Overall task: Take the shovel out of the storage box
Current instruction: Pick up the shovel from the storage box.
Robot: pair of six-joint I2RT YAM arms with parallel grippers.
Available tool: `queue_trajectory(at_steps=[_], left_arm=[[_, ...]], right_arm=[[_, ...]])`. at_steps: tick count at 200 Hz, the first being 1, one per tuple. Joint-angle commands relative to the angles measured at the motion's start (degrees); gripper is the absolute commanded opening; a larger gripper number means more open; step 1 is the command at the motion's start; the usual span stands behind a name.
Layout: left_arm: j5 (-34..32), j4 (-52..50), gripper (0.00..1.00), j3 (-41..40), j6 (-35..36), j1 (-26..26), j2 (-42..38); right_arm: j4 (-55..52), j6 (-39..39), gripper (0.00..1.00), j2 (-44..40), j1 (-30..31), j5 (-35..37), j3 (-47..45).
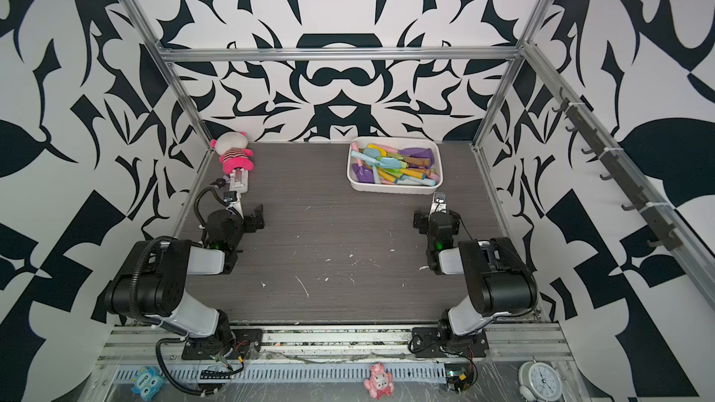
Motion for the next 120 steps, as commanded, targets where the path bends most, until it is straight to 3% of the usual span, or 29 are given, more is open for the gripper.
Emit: queue_trajectory(at_steps=[1, 120], left_arm=[[-0.46, 1.38, 0.99, -0.59, -0.55, -0.04, -0.66], [-0.47, 0.77, 0.99, -0.17, -0.55, 0.03, -0.5]], right_arm=[[2.36, -0.26, 1.0, -0.11, 0.16, 0.33, -0.1], [1.54, -0.5, 1.0, -0.2, 0.17, 0.24, 0.22]])
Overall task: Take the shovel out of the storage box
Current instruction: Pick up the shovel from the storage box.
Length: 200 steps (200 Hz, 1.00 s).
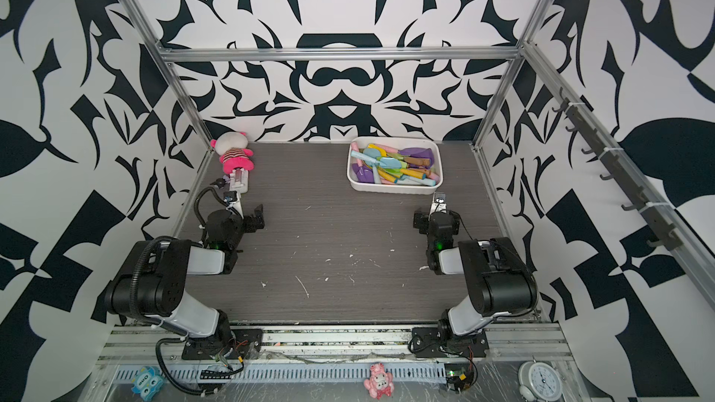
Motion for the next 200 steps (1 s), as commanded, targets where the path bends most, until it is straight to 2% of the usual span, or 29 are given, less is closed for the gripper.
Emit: queue_trajectory(at_steps=[1, 36, 51, 84, 125, 148, 157, 164, 183, 200], left_arm=[[-0.45, 0.77, 0.99, -0.21, -0.54, 0.03, -0.49], [0.05, 2.16, 0.99, -1.01, -0.01, -0.02, -1.2], [1.05, -1.98, 0.99, -0.85, 0.47, 0.0, -6.12], [0.69, -30.24, 0.99, 6.95, -3.53, 0.03, -24.63], [4.36, -56.93, 0.99, 18.06, -14.56, -0.19, -40.11], [9.01, -68.8, 0.99, 23.92, -18.83, -0.32, -44.86], [10.2, -73.29, 0.99, 26.1, -20.12, -0.34, -46.01], [11.71, -75.72, 0.99, 27.56, -20.76, -0.37, -46.59], [15.74, -80.53, 0.99, 30.87, -21.17, -0.58, -47.29], [17.64, -83.26, 0.99, 32.93, -20.46, -0.95, -47.08]], right_arm=[[1.63, -0.5, 1.0, -0.27, 0.2, 0.22, 0.22], [2.08, -0.6, 0.97, -1.17, 0.22, -0.58, -0.13], [-3.08, -0.5, 0.96, -5.34, 0.72, 0.89, 0.57], [-25.83, 4.26, 0.95, -19.01, 1.59, 3.02, 5.4], [-54.42, 13.97, 0.93, -33.82, 2.14, -1.25, 15.14], [-69.24, 17.93, 0.93, -37.63, 2.11, -8.24, 22.19], [-73.93, 19.4, 0.99, -38.4, 2.13, -11.9, 24.62], [-77.82, 21.01, 0.99, -38.63, 2.13, -14.51, 26.7], [-83.76, 23.81, 1.0, -38.73, 2.09, -19.32, 30.32], [-88.02, 26.01, 0.99, -38.75, 2.09, -20.1, 32.77]])
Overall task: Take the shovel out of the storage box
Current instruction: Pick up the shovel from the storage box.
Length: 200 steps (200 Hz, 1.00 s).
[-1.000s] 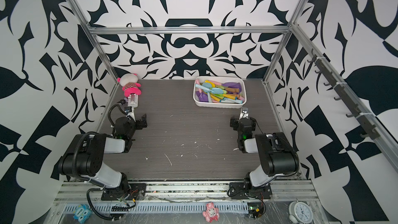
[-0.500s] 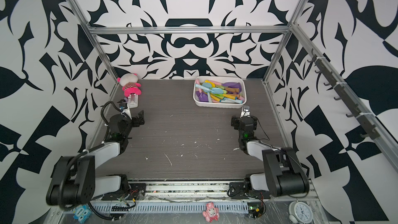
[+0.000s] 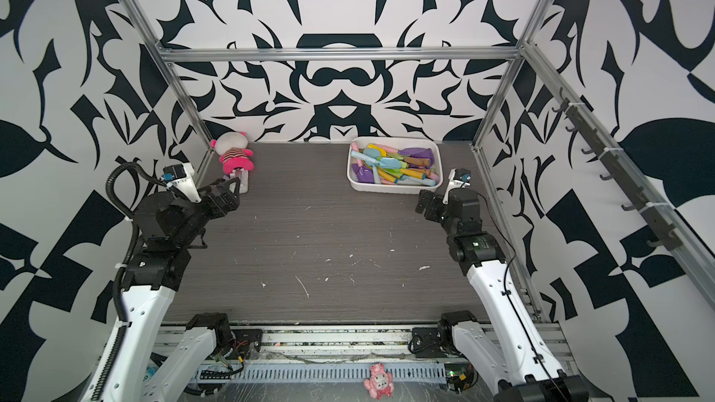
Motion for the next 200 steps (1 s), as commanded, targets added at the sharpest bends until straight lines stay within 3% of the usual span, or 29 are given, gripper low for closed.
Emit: queue_trajectory(at_steps=[1, 43, 95, 164, 200], left_arm=[[5.88, -11.59, 0.99, 3.13, -1.9, -0.55, -0.04], [9.89, -12.15, 0.99, 6.22, 0.09, -4.06, 2.55], [3.12, -8.89, 0.99, 6.24, 7.1, -18.51, 5.47], [-2.39, 1.55, 0.99, 3.63, 10.66, -30.5, 9.25], [1.77, 3.88, 0.99, 2.67, 10.45, -31.95, 11.14]], right_arm=[[-14.15, 5.87, 0.99, -0.25, 0.34, -6.24, 4.34], [-24.34, 4.93, 0.99, 4.53, 0.33, -8.47, 14.73], [-31.29, 2.08, 0.95, 19.36, 0.35, -9.73, 31.29], [-29.79, -2.24, 0.87, 40.26, -0.8, -9.28, 47.28], [-25.23, -5.85, 0.83, 49.08, -2.31, -14.13, 53.09]])
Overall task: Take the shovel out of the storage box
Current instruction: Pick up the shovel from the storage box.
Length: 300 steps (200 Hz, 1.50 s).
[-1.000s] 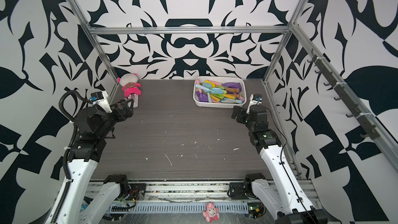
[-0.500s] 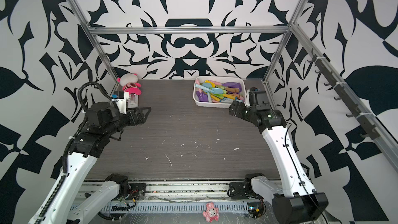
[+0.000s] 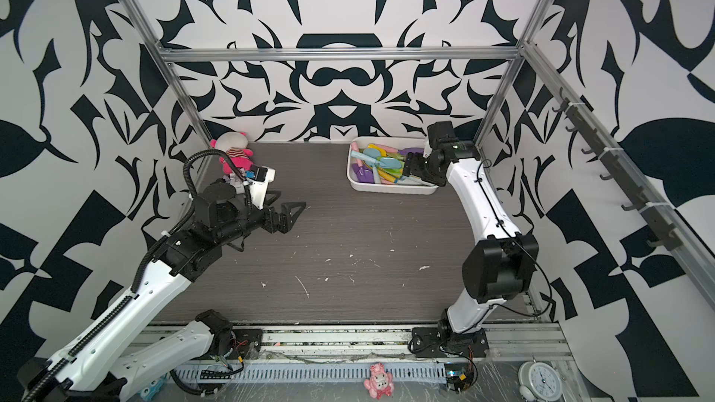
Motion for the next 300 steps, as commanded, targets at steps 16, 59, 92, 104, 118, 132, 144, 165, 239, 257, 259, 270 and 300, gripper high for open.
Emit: queue_trajectory(at_steps=[16, 59, 92, 104, 118, 132, 144, 165, 239, 257, 259, 270, 300], left_arm=[[1.56, 3.31, 0.99, -1.12, 0.58, -1.09, 1.04], [-0.91, 3.83, 0.99, -3.62, 1.91, -3.04, -0.95], [-4.24, 4.1, 0.99, -5.28, 2.75, -3.04, -2.16], [-4.61, 5.81, 0.99, -6.33, 2.93, -3.09, -2.15], [-4.66, 7.79, 0.99, -6.99, 3.11, -3.04, -1.16], [-4.91, 8.23, 0.99, -6.17, 2.65, -3.04, 0.65], [-5.0, 8.68, 0.99, -5.31, 2.17, -3.06, 2.13], [-5.0, 11.08, 0.99, -5.37, 1.58, -3.04, 3.64], [-8.06, 12.94, 0.99, -5.55, 1.77, -3.04, 4.87], [-8.6, 13.31, 0.99, -5.72, 1.91, -3.12, 4.56], [-8.67, 13.32, 0.99, -5.79, 1.97, -3.08, 4.49], [-8.9, 13.41, 0.99, -5.7, 2.29, -3.05, 4.47], [-9.71, 13.24, 0.99, -5.46, 2.86, -3.06, 4.89]], right_arm=[[4.81, -2.82, 0.8, 7.24, -1.0, -7.42, 8.12], [9.98, 12.07, 0.71, 16.89, -0.98, -15.78, 13.97], [15.13, 24.98, 0.71, 21.6, -0.65, -18.16, 14.72], [17.15, 28.67, 0.71, 21.91, 0.02, -17.23, 13.79], [20.73, 33.73, 0.71, 21.95, 0.43, -16.57, 11.54], [25.08, 39.54, 0.7, 22.06, 0.73, -16.56, 8.27], [27.94, 43.15, 0.68, 22.04, 0.87, -15.59, 5.83], [30.53, 47.77, 0.66, 22.28, 1.57, -14.04, 3.69], [34.96, 57.4, 0.57, 26.63, 3.46, -10.45, 3.55], [35.71, 58.82, 0.57, 27.44, 3.8, -9.59, 3.53], [35.71, 58.91, 0.57, 27.52, 3.83, -9.52, 3.6], [35.62, 59.4, 0.56, 27.89, 4.04, -9.02, 3.88], [35.83, 60.83, 0.56, 28.93, 4.3, -7.38, 3.9]])
